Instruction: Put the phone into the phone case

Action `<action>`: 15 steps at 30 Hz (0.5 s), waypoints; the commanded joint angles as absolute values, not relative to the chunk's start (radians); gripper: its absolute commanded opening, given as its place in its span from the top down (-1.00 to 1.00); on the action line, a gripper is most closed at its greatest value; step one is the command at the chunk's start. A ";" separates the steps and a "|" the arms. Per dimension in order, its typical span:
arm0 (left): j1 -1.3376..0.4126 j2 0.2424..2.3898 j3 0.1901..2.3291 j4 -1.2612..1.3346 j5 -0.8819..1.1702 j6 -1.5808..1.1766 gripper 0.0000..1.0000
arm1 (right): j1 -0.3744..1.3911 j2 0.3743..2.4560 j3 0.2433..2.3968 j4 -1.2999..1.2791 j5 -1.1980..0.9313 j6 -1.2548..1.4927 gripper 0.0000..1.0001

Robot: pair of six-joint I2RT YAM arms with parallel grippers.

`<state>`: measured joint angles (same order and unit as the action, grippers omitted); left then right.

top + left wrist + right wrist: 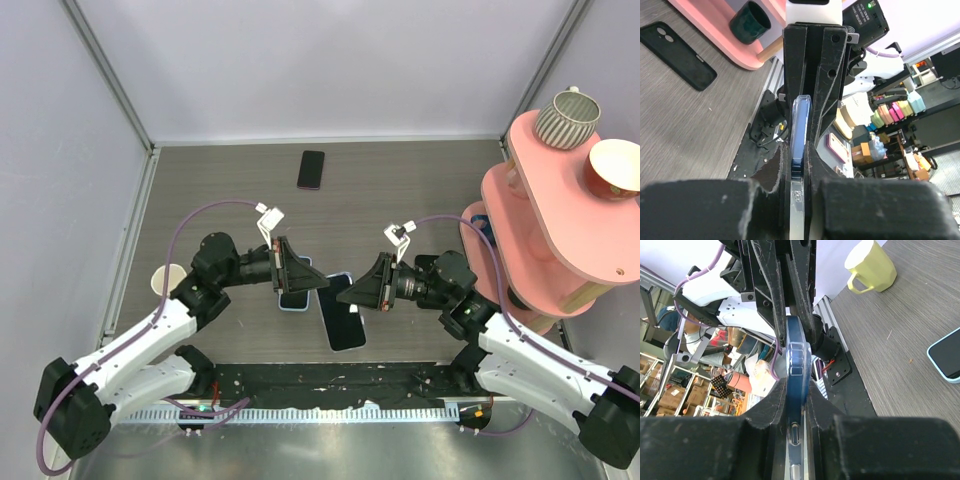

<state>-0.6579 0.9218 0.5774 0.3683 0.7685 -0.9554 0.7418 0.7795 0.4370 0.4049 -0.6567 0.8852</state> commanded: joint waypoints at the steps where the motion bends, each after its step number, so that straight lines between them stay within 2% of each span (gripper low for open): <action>1: -0.653 0.902 0.658 0.142 0.684 -0.822 1.00 | 0.747 0.775 0.466 0.509 -0.653 0.877 0.99; 5: -0.653 0.894 0.701 0.058 0.661 -0.764 0.99 | 0.747 0.790 0.468 0.506 -0.649 0.873 0.99; 6: -0.652 0.896 0.706 0.051 0.660 -0.758 0.90 | 0.747 0.792 0.469 0.506 -0.649 0.873 0.99; 10: -0.652 0.902 0.715 0.041 0.663 -0.764 0.41 | 0.747 0.790 0.476 0.512 -0.647 0.873 0.99; 12: -0.653 0.900 0.715 0.037 0.655 -0.765 0.04 | 0.746 0.784 0.474 0.512 -0.634 0.868 0.99; 14: -0.650 0.885 0.709 0.031 0.650 -0.764 -0.11 | 0.747 0.782 0.474 0.506 -0.629 0.861 0.99; 15: -0.650 0.878 0.703 0.034 0.650 -0.764 -0.29 | 0.747 0.781 0.472 0.505 -0.637 0.853 0.99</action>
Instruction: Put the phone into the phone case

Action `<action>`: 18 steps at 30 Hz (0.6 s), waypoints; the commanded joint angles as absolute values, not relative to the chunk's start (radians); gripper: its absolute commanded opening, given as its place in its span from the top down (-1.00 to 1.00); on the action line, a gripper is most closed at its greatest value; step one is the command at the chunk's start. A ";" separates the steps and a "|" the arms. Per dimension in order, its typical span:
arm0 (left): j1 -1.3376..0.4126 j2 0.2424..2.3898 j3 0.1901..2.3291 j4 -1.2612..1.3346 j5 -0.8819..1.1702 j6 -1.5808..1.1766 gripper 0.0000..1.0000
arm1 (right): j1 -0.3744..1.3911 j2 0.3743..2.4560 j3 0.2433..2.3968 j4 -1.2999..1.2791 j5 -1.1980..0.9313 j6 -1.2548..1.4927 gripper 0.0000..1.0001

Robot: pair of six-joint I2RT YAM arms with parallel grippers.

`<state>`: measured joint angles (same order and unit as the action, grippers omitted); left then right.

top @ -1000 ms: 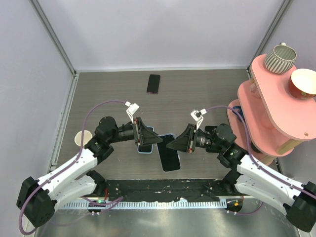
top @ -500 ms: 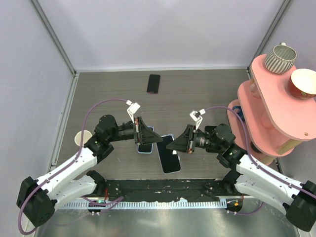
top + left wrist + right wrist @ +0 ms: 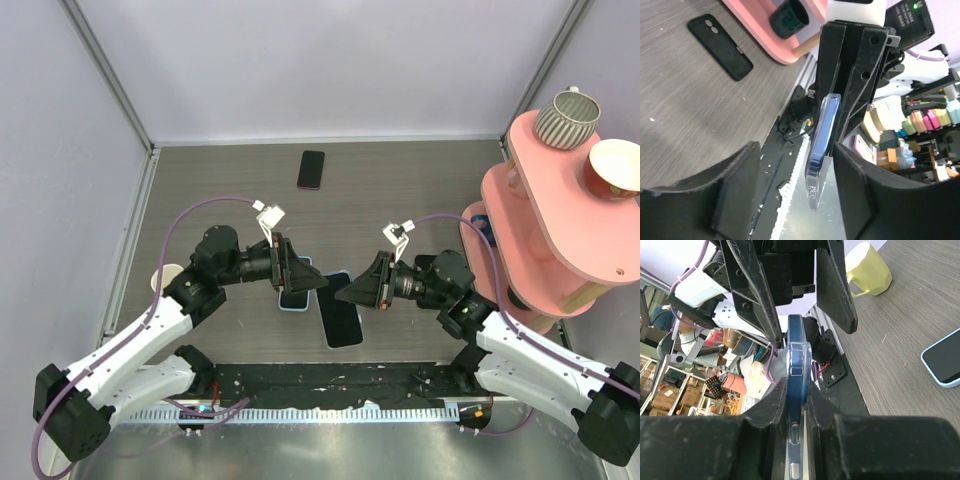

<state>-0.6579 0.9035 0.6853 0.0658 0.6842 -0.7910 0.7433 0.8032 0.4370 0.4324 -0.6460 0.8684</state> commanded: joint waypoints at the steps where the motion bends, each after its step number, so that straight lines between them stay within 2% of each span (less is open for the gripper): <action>1: -0.650 0.870 0.681 0.063 0.656 -0.773 -0.36 | 0.747 0.778 0.469 0.512 -0.640 0.854 0.99; 5: -0.650 0.859 0.618 0.190 0.690 -0.845 -0.42 | 0.747 0.773 0.459 0.546 -0.637 0.874 0.99; 8: -0.650 0.877 0.594 0.267 0.704 -0.886 -0.33 | 0.747 0.793 0.456 0.572 -0.653 0.894 0.98; 11: -0.650 0.913 0.584 0.327 0.729 -0.920 -0.15 | 0.747 0.815 0.451 0.598 -0.666 0.914 0.95; 12: -0.650 0.923 0.583 0.359 0.741 -0.928 0.03 | 0.747 0.815 0.448 0.603 -0.666 0.917 0.93; 14: -0.650 0.939 0.584 0.373 0.753 -0.937 0.24 | 0.747 0.816 0.443 0.601 -0.654 0.919 0.82; 15: -0.650 0.939 0.584 0.377 0.753 -0.939 0.49 | 0.747 0.815 0.442 0.595 -0.649 0.919 0.76; 16: -0.650 0.940 0.581 0.380 0.750 -0.937 0.64 | 0.747 0.810 0.443 0.575 -0.646 0.916 0.69; 17: -0.650 0.939 0.583 0.376 0.744 -0.934 0.78 | 0.747 0.808 0.445 0.560 -0.638 0.910 0.47; 18: -0.650 0.937 0.584 0.361 0.741 -0.924 0.99 | 0.747 0.807 0.446 0.545 -0.635 0.907 0.36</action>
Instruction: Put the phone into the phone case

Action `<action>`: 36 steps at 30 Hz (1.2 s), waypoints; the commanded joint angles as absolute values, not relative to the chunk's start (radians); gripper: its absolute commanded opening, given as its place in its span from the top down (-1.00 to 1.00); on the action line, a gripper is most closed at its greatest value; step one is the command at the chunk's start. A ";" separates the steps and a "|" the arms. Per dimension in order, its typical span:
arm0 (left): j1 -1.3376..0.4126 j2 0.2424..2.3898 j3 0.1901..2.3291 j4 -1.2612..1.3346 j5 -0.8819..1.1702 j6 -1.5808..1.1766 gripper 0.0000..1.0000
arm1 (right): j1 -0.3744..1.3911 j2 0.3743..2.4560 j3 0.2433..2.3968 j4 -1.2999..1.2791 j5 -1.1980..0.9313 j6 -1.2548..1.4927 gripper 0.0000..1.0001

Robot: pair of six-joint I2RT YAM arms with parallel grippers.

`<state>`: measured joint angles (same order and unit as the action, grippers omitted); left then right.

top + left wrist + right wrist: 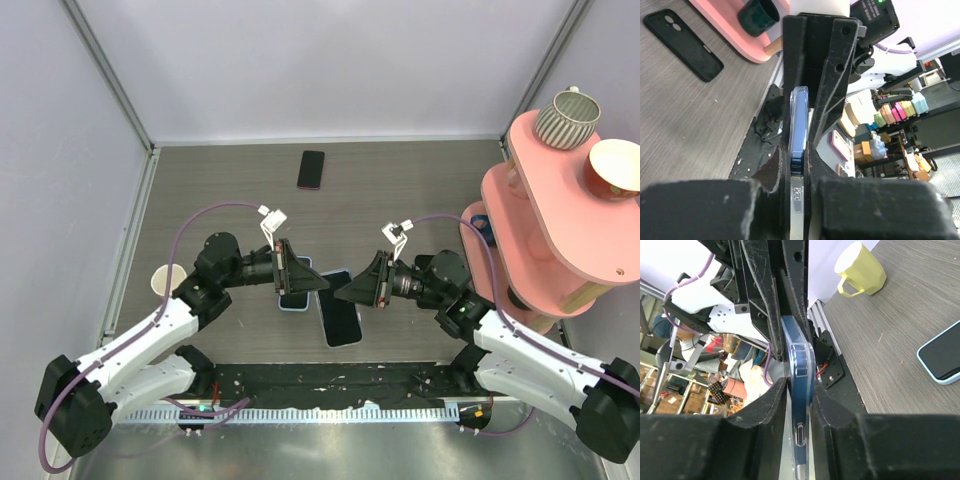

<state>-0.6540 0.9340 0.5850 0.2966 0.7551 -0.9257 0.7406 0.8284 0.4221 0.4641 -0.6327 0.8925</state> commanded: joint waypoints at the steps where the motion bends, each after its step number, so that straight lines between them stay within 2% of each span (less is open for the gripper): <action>1: -0.649 0.937 0.586 0.353 0.738 -0.922 1.00 | 0.747 0.796 0.445 0.522 -0.635 0.904 0.19; 5: -0.647 0.939 0.588 0.341 0.742 -0.919 0.99 | 0.747 0.761 0.433 0.486 -0.609 0.899 0.01; 11: -0.637 0.936 0.586 0.318 0.730 -0.916 0.99 | 0.747 0.710 0.410 0.472 -0.601 0.882 0.05; 12: -0.634 0.934 0.584 0.310 0.729 -0.916 1.00 | 0.747 0.704 0.402 0.447 -0.595 0.877 0.10; 15: -0.632 0.940 0.586 0.305 0.721 -0.919 1.00 | 0.747 0.690 0.387 0.440 -0.592 0.867 0.46; 16: -0.632 0.943 0.587 0.304 0.721 -0.917 0.99 | 0.747 0.690 0.384 0.437 -0.594 0.864 0.73; 18: -0.632 0.953 0.595 0.295 0.719 -0.916 1.00 | 0.746 0.689 0.385 0.430 -0.594 0.854 0.95; 24: -0.630 0.966 0.623 0.250 0.696 -0.887 0.99 | 0.747 0.699 0.425 0.332 -0.548 0.796 0.98; 25: -0.627 0.966 0.630 0.232 0.689 -0.878 0.86 | 0.747 0.710 0.431 0.327 -0.545 0.793 0.99; 27: -0.614 0.959 0.675 0.119 0.640 -0.803 -0.08 | 0.747 0.722 0.454 0.307 -0.520 0.782 0.99; 28: -0.606 0.948 0.695 0.016 0.608 -0.775 -0.38 | 0.747 0.726 0.459 0.301 -0.499 0.779 0.99; 31: -0.588 0.922 0.782 -0.182 0.459 -0.668 -0.68 | 0.746 0.742 0.482 0.249 -0.470 0.743 0.99; 33: -0.588 0.910 0.844 -0.259 0.362 -0.599 -0.77 | 0.746 0.758 0.498 0.204 -0.437 0.723 0.99; 34: -0.588 0.904 0.862 -0.320 0.339 -0.572 -0.92 | 0.746 0.776 0.503 0.192 -0.425 0.718 0.99; 36: -0.588 0.888 0.900 -0.374 0.264 -0.504 -1.00 | 0.746 0.802 0.509 0.176 -0.385 0.712 0.99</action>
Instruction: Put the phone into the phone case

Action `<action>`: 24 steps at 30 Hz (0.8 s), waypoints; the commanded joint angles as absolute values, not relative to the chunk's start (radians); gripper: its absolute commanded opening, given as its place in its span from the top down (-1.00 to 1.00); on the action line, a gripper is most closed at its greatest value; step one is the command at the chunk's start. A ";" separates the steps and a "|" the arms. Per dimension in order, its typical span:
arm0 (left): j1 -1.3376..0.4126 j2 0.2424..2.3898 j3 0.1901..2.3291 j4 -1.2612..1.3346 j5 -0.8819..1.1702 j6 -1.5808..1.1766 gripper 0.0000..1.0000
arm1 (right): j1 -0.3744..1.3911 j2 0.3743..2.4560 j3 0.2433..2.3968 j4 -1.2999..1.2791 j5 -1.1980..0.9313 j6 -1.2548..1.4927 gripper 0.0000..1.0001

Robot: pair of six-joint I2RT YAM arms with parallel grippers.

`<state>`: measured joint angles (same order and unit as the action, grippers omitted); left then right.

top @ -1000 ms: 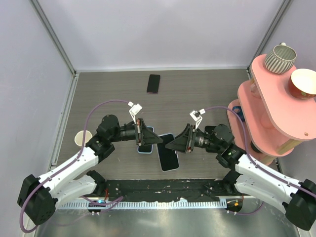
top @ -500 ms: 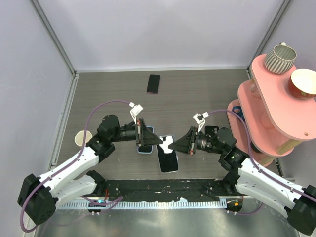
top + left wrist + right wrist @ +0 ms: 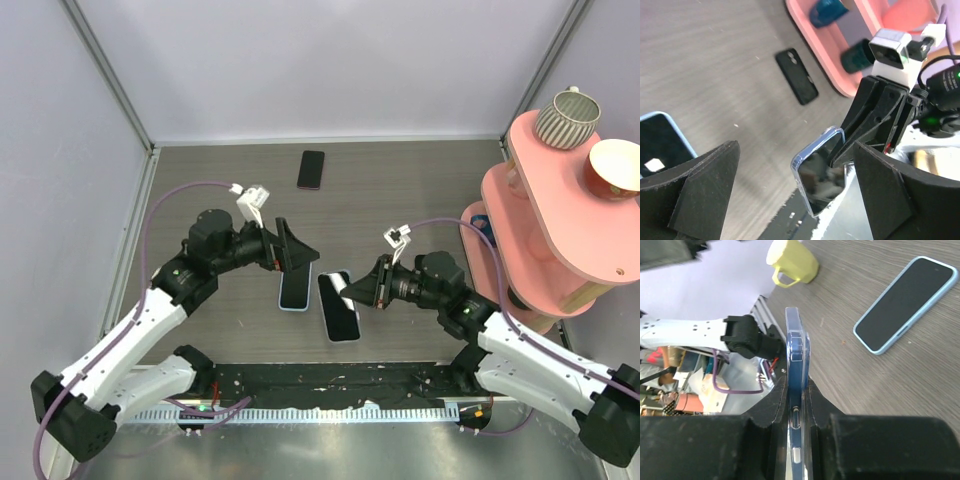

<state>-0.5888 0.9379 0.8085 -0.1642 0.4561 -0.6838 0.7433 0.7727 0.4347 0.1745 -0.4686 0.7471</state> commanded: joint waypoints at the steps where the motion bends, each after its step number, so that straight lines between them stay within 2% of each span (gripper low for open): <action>1: -0.588 0.884 0.913 -0.420 0.247 -0.480 -1.00 | 0.746 0.816 0.514 0.178 -0.374 0.710 0.98; 9: -0.588 0.766 0.887 -0.494 0.095 -0.379 -1.00 | 0.736 1.082 0.584 0.192 -0.259 0.692 0.99; 16: -0.588 0.652 0.819 -0.425 0.084 -0.388 -1.00 | 0.661 1.323 0.640 0.290 -0.285 0.816 0.99; 19: -0.588 0.638 0.821 -0.431 0.097 -0.385 -1.00 | 0.630 1.388 0.595 0.432 -0.307 0.891 0.99; 24: -0.588 0.626 0.819 -0.426 0.104 -0.383 -1.00 | 0.627 1.468 0.621 0.446 -0.310 0.881 0.98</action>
